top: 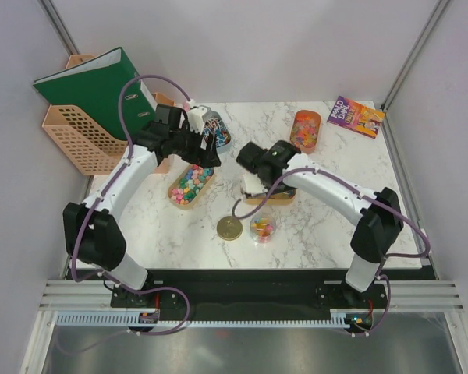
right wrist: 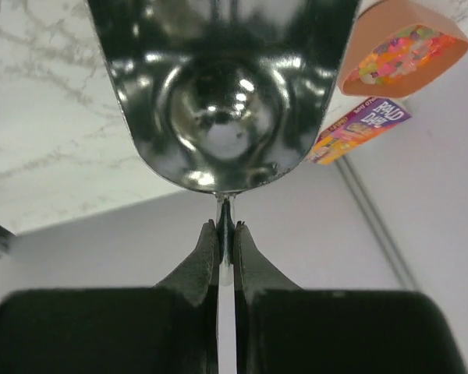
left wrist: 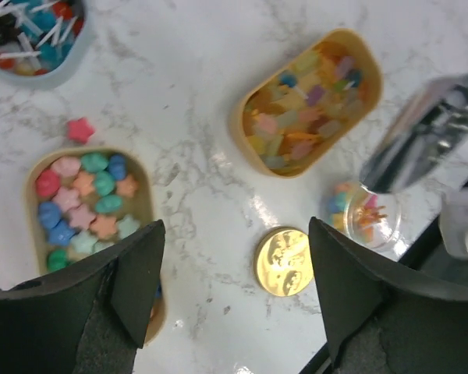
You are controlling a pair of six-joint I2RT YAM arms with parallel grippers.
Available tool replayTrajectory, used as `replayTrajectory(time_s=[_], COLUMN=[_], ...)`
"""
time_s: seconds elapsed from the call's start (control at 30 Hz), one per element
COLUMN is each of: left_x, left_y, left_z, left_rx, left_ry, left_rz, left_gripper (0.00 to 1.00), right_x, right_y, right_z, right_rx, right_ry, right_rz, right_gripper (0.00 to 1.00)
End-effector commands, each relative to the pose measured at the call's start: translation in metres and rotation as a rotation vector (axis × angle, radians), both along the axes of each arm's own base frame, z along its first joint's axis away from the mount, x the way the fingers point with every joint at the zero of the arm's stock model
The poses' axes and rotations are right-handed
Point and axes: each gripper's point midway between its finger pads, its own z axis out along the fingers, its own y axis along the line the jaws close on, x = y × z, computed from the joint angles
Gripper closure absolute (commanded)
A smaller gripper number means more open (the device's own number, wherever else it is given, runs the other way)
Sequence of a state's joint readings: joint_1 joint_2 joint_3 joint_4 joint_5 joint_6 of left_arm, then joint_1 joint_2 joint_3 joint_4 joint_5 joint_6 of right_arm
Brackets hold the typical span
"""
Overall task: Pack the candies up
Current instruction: Place the fake candies in the packing bottle, then adjust the spatula.
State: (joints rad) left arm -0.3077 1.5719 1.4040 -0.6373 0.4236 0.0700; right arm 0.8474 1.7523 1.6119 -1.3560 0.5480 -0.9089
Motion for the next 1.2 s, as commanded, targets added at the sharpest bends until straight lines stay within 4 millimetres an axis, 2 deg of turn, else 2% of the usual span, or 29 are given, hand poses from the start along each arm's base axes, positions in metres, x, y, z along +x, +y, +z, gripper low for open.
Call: replayTrajectory(time_s=[0.0, 0.03, 0.07, 0.13, 0.27, 0.37, 0.6, 1.0, 1.1, 1.17], left_x=[-0.01, -0.009, -0.015, -0.009, 0.006, 0.01, 0.004, -0.001, -0.003, -0.004], left_y=[-0.033, -0.037, -0.047, -0.047, -0.052, -0.057, -0.069, -0.08, -0.082, -0.083], left_z=[0.033, 0.026, 0.038, 0.038, 0.03, 0.026, 0.017, 0.007, 0.003, 0.001], left_rx=[-0.26, -0.31, -0.416, -0.504, -0.534, -0.557, -0.549, -0.526, -0.523, -0.526], left_ry=[0.123, 0.19, 0.252, 0.365, 0.377, 0.393, 0.411, 0.423, 0.434, 0.44], left_rz=[-0.113, -0.127, -0.203, -0.182, -0.211, -0.235, -0.265, -0.284, -0.287, -0.292], left_gripper=[0.21, 0.28, 0.4, 0.45, 0.44, 0.43, 0.41, 0.42, 0.47, 0.58], right_x=[0.002, 0.009, 0.009, 0.015, 0.019, 0.028, 0.043, 0.064, 0.065, 0.065], right_y=[0.002, 0.006, 0.005, 0.013, 0.022, 0.032, 0.042, 0.065, 0.067, 0.069], right_z=[0.001, -0.001, -0.006, 0.0, -0.002, 0.0, -0.006, 0.0, 0.002, 0.005], right_rx=[0.251, 0.317, 0.33, 0.395, 0.453, 0.515, 0.543, 0.603, 0.619, 0.63], right_ry=[0.089, 0.084, 0.09, 0.042, 0.042, 0.031, 0.042, 0.039, 0.038, 0.038], right_rz=[-0.167, -0.183, -0.173, -0.138, -0.11, -0.117, -0.129, -0.129, -0.128, -0.127], right_gripper=[1.0, 1.0, 1.0, 1.0, 1.0, 1.0, 1.0, 1.0, 1.0, 1.0])
